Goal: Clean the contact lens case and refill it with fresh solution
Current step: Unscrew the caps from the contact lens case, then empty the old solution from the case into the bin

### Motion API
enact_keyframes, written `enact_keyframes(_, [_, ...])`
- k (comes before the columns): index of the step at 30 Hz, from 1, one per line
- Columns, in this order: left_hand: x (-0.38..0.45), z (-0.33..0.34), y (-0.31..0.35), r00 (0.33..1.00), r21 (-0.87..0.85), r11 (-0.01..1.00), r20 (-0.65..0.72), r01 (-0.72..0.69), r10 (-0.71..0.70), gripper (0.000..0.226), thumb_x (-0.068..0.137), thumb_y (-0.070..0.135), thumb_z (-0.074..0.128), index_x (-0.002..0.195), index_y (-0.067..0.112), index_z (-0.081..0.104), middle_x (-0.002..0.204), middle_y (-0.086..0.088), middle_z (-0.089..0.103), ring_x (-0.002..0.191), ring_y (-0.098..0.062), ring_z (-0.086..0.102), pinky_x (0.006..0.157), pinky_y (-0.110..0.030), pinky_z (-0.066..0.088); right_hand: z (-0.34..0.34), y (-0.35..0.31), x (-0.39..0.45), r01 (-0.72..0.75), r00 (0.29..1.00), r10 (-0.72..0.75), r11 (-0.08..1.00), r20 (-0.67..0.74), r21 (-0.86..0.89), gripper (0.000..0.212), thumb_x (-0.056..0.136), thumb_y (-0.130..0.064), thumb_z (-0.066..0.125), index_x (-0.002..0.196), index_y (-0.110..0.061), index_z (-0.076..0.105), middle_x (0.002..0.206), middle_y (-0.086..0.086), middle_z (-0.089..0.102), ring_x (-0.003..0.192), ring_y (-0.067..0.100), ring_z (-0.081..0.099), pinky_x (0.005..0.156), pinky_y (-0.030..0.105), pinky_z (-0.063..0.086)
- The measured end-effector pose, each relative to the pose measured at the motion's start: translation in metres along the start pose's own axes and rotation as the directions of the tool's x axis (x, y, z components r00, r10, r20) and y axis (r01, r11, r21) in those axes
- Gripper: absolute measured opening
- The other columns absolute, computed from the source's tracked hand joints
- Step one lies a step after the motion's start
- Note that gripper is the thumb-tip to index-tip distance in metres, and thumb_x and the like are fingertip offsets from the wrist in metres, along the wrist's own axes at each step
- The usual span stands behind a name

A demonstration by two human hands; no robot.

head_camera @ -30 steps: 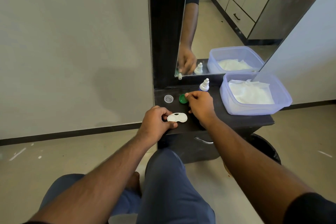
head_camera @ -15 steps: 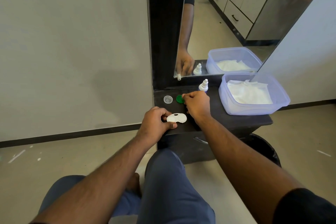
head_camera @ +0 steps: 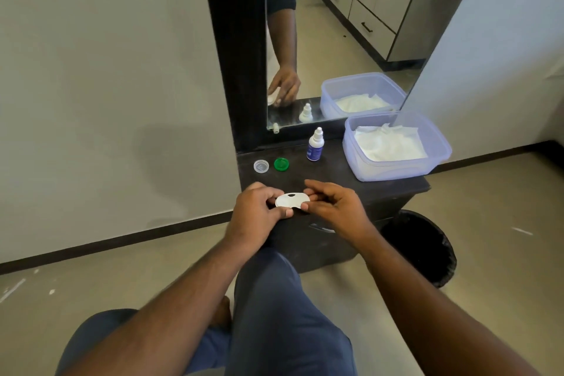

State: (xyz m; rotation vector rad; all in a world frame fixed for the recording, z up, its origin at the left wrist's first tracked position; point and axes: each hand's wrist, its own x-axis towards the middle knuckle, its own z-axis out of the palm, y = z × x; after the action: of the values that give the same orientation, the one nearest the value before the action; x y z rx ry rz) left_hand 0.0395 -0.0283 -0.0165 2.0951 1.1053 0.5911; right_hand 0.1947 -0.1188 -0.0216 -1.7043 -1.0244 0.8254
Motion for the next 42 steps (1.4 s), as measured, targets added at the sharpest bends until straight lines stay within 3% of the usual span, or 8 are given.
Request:
enact_keyframes(5, [-0.006,0.015,0.027,0.997,-0.052,0.996,0.037,-0.067,0.069,0.038,0.066,0.020,0.085,0.103,0.018,0.074,0.079,0.008,0.055,0.062,-0.003,0.047,0.056,-0.008,0.034,-0.024,0.009,-0.018,-0.047,0.999,0.047,0.999,0.012,0.020,0.053,0.074,-0.003,0.076,0.124,-0.010,0.060,0.111,-0.003,0.067,0.091,-0.009,0.064,0.075,0.008,0.049])
enact_keyframes(9, [-0.002,0.034,0.049,0.977,-0.113,0.987,0.165,-0.115,0.133,0.038,0.064,0.018,0.086,0.101,0.018,0.075,0.079,0.006,0.056,0.061,-0.003,0.047,0.057,-0.009,0.038,-0.053,0.021,-0.037,-0.085,0.991,0.089,0.995,-0.098,0.045,0.046,0.077,-0.005,0.074,0.121,-0.012,0.063,0.105,-0.009,0.070,0.095,0.000,0.066,0.085,0.017,0.053])
enact_keyframes(14, [0.014,0.067,0.085,0.911,-0.135,0.958,0.299,-0.255,0.284,0.051,0.067,0.025,0.085,0.114,0.018,0.069,0.086,0.005,0.058,0.070,-0.004,0.052,0.068,-0.018,0.045,-0.104,0.041,-0.060,-0.084,0.938,0.165,0.961,-0.304,0.264,0.041,0.075,0.001,0.074,0.113,-0.013,0.066,0.096,-0.008,0.073,0.089,0.004,0.069,0.076,0.015,0.053])
enact_keyframes(21, [0.046,0.137,0.150,0.665,-0.076,0.775,0.466,-0.627,0.584,0.041,0.086,0.025,0.067,0.125,0.012,0.062,0.115,-0.006,0.063,0.107,-0.019,0.057,0.092,-0.028,0.044,-0.178,0.075,-0.082,-0.055,0.819,0.188,0.966,-0.542,0.252,0.028,0.076,-0.006,0.076,0.094,-0.027,0.074,0.093,-0.006,0.075,0.088,0.011,0.069,0.085,0.027,0.054])
enact_keyframes(25, [0.068,0.174,0.175,0.501,-0.044,0.623,0.551,-0.781,0.667,0.037,0.090,0.023,0.061,0.124,0.008,0.061,0.120,-0.007,0.060,0.110,-0.021,0.056,0.093,-0.033,0.045,-0.201,0.096,-0.086,-0.072,0.764,0.219,0.964,-0.607,0.258,0.028,0.076,-0.005,0.076,0.088,-0.030,0.074,0.089,-0.006,0.075,0.084,0.010,0.067,0.085,0.032,0.053])
enact_keyframes(29, [0.084,0.192,0.159,0.368,-0.030,0.480,0.602,-0.877,0.709,0.024,0.092,0.014,0.055,0.112,0.004,0.064,0.108,-0.009,0.061,0.099,-0.025,0.059,0.081,-0.041,0.052,-0.214,0.124,-0.085,-0.109,0.710,0.266,0.956,-0.651,0.272,0.028,0.073,-0.008,0.080,0.093,-0.026,0.074,0.092,-0.002,0.075,0.085,0.013,0.069,0.084,0.033,0.054])
enact_keyframes(34, [0.093,0.208,0.137,0.295,-0.074,0.401,0.559,-0.913,0.775,0.039,0.091,0.016,0.036,0.112,0.000,0.065,0.106,-0.012,0.065,0.096,-0.028,0.063,0.076,-0.041,0.056,-0.220,0.164,-0.076,-0.135,0.693,0.323,0.936,-0.644,0.324,0.030,0.077,-0.002,0.075,0.106,-0.006,0.069,0.090,0.004,0.074,0.080,0.011,0.069,0.074,0.023,0.054])
enact_keyframes(42, [0.096,0.216,0.132,0.265,-0.075,0.343,0.489,-0.936,0.831,0.038,0.084,0.000,0.038,0.110,-0.002,0.066,0.105,-0.015,0.065,0.093,-0.032,0.064,0.063,-0.042,0.058,-0.222,0.233,-0.063,-0.307,0.656,0.412,0.911,-0.632,0.275,0.032,0.077,-0.006,0.076,0.108,-0.011,0.069,0.092,0.008,0.072,0.080,0.011,0.067,0.081,0.029,0.055])
